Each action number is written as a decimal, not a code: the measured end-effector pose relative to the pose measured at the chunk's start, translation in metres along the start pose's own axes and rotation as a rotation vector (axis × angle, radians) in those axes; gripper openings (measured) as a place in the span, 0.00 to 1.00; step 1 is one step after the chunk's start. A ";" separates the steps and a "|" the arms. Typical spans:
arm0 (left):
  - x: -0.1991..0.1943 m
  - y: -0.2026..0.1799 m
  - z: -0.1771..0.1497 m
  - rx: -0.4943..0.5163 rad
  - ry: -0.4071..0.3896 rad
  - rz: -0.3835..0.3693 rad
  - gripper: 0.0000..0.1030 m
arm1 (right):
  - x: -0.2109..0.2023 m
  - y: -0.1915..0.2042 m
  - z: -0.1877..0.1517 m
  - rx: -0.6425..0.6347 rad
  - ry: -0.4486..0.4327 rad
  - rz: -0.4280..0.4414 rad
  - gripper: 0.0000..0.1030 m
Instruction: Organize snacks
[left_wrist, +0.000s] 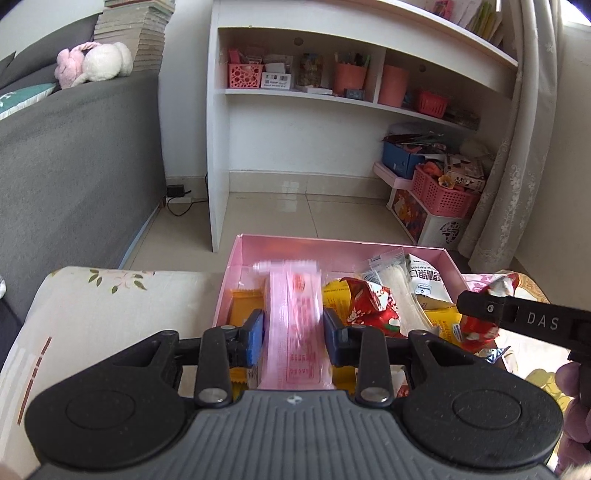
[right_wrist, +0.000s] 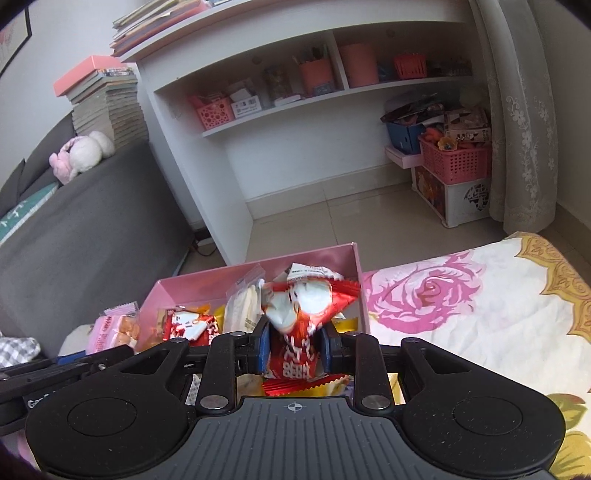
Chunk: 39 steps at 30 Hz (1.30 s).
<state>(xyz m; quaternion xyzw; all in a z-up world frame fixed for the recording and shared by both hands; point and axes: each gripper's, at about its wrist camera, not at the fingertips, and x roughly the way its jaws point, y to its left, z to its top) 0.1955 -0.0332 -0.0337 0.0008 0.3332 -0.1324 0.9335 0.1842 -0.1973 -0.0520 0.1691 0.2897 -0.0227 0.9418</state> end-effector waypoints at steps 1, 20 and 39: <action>0.000 -0.001 0.001 0.008 0.004 -0.004 0.52 | 0.000 -0.001 0.000 0.013 -0.003 0.003 0.29; -0.047 0.004 -0.019 0.012 0.011 0.013 0.92 | -0.060 0.010 -0.010 -0.048 -0.026 -0.009 0.78; -0.119 0.005 -0.045 -0.064 0.120 0.065 1.00 | -0.146 0.046 -0.051 -0.163 0.024 -0.076 0.89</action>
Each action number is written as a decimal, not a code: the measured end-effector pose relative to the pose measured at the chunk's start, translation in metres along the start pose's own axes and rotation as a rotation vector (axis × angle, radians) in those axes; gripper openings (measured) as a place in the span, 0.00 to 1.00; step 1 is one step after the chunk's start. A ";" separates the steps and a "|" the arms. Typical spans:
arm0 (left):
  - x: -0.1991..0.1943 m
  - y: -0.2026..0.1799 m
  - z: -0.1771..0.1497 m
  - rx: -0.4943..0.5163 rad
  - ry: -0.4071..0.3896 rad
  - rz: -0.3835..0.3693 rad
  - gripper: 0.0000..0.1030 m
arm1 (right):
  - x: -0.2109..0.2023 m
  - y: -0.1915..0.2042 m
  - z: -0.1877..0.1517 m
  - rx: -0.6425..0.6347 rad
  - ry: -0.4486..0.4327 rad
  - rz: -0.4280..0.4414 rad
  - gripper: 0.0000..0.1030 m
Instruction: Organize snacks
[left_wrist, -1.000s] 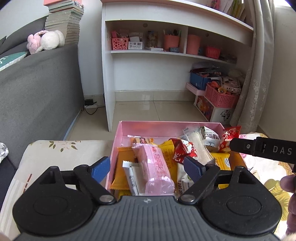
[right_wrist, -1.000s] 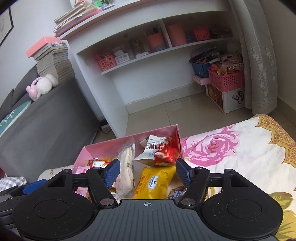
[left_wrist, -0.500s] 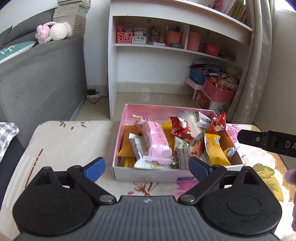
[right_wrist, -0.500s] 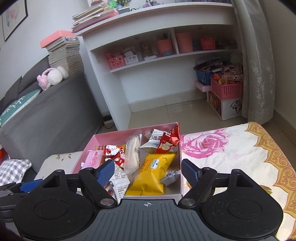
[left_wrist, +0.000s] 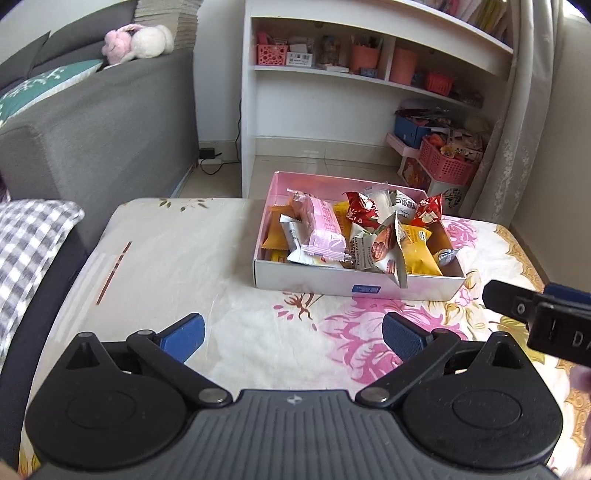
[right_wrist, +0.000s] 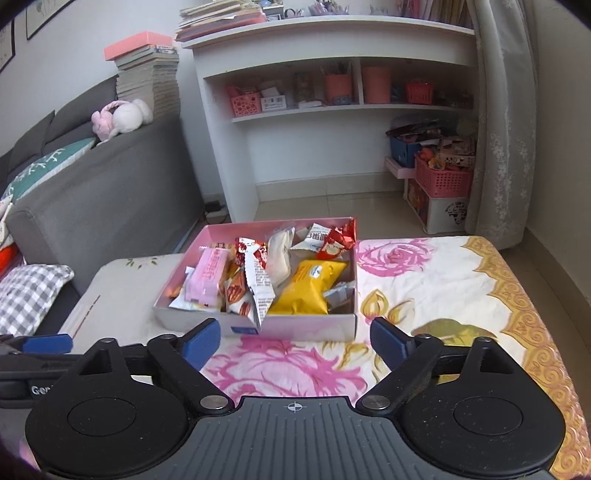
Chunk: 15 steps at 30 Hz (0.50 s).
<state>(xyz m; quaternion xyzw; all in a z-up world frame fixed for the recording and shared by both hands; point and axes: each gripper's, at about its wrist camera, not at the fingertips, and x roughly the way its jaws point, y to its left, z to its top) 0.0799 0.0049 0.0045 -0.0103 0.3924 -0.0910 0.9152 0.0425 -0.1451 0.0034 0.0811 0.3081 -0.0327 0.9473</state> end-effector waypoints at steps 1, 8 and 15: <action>-0.004 0.003 -0.002 -0.017 0.002 0.000 1.00 | -0.006 0.001 -0.002 0.005 0.001 -0.002 0.90; -0.026 0.007 -0.012 0.007 -0.047 0.062 1.00 | -0.039 0.003 -0.007 -0.005 -0.048 -0.036 0.97; -0.032 -0.001 -0.018 0.044 -0.083 0.093 1.00 | -0.034 0.004 -0.018 -0.038 -0.015 -0.089 0.97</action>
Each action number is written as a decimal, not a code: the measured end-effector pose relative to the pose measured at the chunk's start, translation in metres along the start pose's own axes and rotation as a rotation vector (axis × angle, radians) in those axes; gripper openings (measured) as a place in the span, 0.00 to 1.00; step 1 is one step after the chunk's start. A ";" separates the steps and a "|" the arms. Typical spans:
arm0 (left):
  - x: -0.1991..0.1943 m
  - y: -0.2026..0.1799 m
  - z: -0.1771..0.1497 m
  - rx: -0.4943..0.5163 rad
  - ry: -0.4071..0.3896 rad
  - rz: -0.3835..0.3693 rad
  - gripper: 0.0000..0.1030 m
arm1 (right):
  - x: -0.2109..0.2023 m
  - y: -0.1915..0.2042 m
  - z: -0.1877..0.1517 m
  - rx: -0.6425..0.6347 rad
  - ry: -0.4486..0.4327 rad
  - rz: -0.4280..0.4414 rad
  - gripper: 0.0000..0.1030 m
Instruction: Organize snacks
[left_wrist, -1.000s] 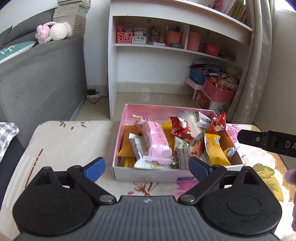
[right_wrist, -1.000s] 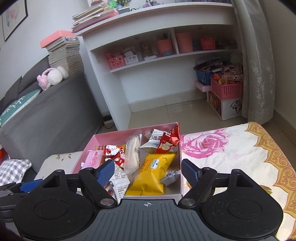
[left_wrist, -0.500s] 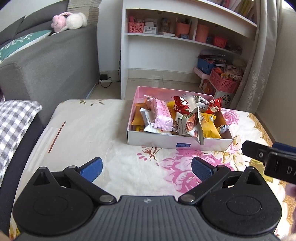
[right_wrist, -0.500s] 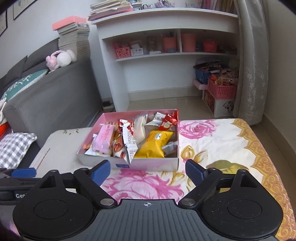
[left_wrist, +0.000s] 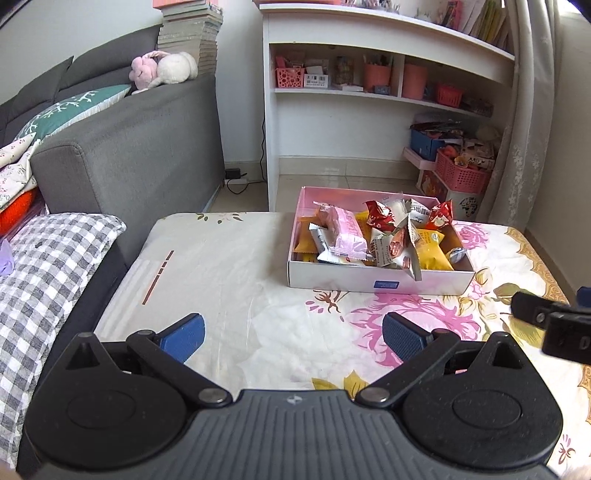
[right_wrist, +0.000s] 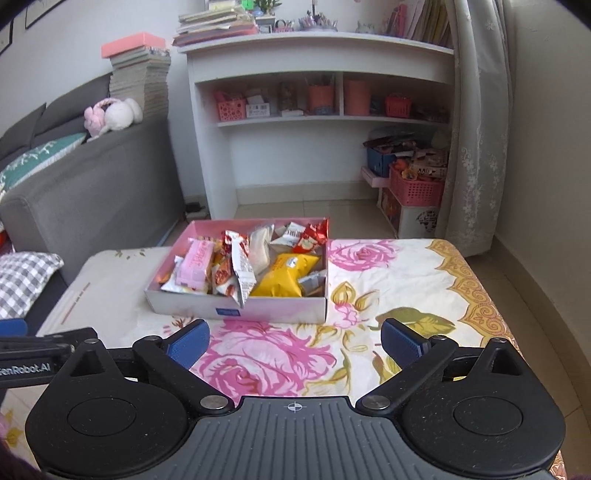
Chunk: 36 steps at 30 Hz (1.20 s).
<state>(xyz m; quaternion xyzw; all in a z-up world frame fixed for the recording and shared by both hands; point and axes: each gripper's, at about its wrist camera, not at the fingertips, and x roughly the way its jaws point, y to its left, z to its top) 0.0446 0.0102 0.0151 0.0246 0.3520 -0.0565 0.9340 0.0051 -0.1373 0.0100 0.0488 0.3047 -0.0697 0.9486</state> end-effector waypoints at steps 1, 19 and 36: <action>0.000 -0.002 0.000 0.007 -0.003 0.001 1.00 | 0.003 0.001 -0.001 0.000 0.012 0.000 0.97; 0.001 -0.005 -0.004 0.004 0.009 0.013 1.00 | 0.008 0.004 -0.003 -0.010 0.022 -0.012 0.97; 0.001 -0.006 -0.004 0.003 0.014 0.011 1.00 | 0.005 0.005 -0.002 -0.006 0.016 -0.011 0.97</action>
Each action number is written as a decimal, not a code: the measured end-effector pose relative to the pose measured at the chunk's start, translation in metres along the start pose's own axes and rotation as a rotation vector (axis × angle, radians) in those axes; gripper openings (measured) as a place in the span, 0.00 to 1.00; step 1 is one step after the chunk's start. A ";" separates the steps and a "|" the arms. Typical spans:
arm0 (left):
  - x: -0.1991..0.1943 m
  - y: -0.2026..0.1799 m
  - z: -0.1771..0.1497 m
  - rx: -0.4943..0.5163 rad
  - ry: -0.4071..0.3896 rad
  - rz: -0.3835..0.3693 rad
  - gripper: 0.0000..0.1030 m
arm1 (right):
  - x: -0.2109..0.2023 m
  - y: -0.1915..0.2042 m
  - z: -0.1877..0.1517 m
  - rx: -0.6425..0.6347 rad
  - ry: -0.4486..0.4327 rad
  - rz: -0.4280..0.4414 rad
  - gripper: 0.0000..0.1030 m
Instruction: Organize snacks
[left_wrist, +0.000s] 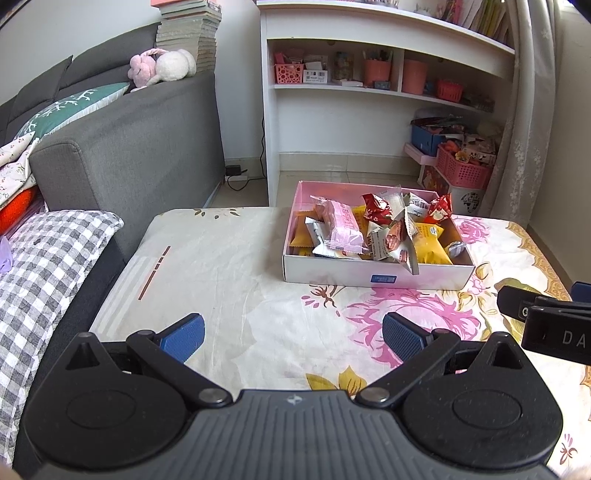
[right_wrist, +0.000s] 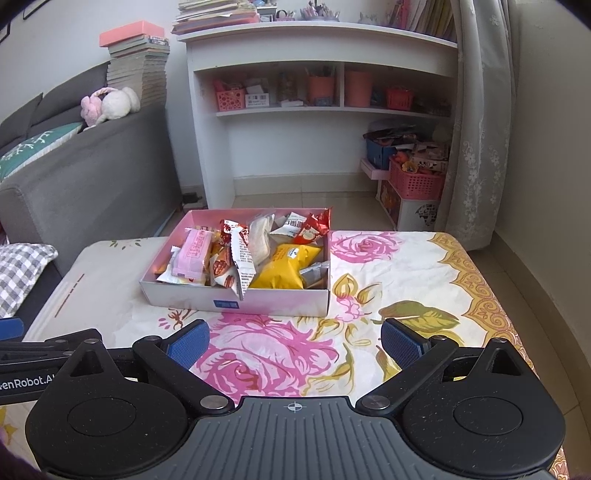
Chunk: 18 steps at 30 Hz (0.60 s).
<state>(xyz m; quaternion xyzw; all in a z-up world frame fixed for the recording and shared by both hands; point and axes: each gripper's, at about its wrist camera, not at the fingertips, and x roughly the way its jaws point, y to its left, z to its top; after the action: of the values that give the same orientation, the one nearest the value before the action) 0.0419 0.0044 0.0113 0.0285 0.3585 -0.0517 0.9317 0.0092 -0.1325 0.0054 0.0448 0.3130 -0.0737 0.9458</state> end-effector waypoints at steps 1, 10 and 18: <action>0.000 0.000 0.000 0.000 0.001 0.000 1.00 | 0.000 0.000 0.000 0.000 0.000 0.000 0.98; 0.001 -0.001 0.000 0.000 0.003 -0.001 1.00 | 0.000 0.002 0.000 -0.010 0.001 0.004 0.98; 0.001 -0.001 0.000 0.000 0.004 -0.002 1.00 | 0.000 0.003 -0.001 -0.012 0.005 0.004 0.98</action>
<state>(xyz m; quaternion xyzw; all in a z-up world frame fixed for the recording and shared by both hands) 0.0423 0.0037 0.0107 0.0282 0.3604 -0.0525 0.9309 0.0087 -0.1297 0.0049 0.0398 0.3159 -0.0696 0.9454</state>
